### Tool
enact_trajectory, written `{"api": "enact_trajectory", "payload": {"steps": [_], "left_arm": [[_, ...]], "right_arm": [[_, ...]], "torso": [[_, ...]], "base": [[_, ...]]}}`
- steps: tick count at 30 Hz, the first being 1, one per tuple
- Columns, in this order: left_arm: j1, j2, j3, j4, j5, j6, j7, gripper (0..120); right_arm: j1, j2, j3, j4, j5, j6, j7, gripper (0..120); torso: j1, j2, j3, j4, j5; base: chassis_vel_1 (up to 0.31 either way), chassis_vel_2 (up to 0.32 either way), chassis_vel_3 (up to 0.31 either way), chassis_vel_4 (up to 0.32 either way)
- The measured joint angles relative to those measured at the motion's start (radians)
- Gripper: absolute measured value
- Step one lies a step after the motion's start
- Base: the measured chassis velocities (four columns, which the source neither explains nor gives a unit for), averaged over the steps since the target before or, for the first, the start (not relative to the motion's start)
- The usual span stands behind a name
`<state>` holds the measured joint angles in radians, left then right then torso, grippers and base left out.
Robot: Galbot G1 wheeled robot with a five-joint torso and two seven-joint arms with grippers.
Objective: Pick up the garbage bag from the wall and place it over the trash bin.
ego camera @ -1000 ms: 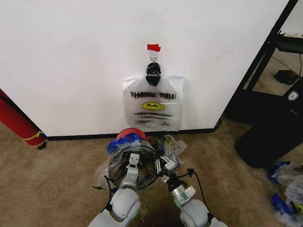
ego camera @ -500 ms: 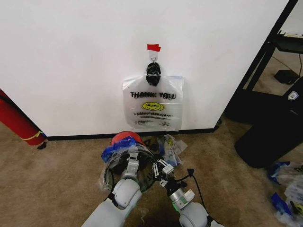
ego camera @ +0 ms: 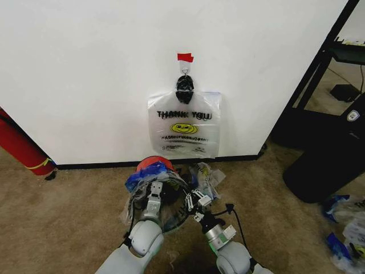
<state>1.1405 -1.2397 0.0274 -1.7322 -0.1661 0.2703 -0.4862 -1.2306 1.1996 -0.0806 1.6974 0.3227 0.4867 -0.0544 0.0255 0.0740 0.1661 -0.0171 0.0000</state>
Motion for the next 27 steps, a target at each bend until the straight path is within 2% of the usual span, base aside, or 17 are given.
{"api": "enact_trajectory", "payload": {"steps": [14, 22, 25, 27], "left_arm": [[-0.05, -0.014, 0.002, 0.009, -0.015, -0.049, 0.021, 0], [0.0, 0.003, -0.014, -0.009, -0.015, -0.045, 0.011, 0], [0.022, 0.01, -0.013, -0.028, -0.019, -0.065, 0.035, 0], [0.042, 0.016, -0.009, -0.047, -0.018, -0.113, 0.081, 0]], "right_arm": [[-0.013, 0.001, -0.001, -0.01, -0.01, 0.019, -0.032, 0], [-0.003, 0.002, 0.005, -0.01, 0.045, 0.006, -0.009, 0], [0.0, 0.002, 0.004, -0.007, 0.08, -0.006, -0.001, 0], [0.005, 0.005, 0.002, -0.003, 0.118, -0.02, 0.005, 0]], "torso": [[0.0, 0.0, 0.0, 0.0, 0.0], [0.0, 0.0, 0.0, 0.0001, 0.0001], [0.0, 0.0, 0.0, 0.0, 0.0001], [0.0, 0.0, 0.0, 0.0, 0.0001]], "base": [[0.0, 0.0, 0.0, 0.0], [0.0, 0.0, 0.0, 0.0], [0.0, 0.0, 0.0, 0.0], [0.0, 0.0, 0.0, 0.0]]}}
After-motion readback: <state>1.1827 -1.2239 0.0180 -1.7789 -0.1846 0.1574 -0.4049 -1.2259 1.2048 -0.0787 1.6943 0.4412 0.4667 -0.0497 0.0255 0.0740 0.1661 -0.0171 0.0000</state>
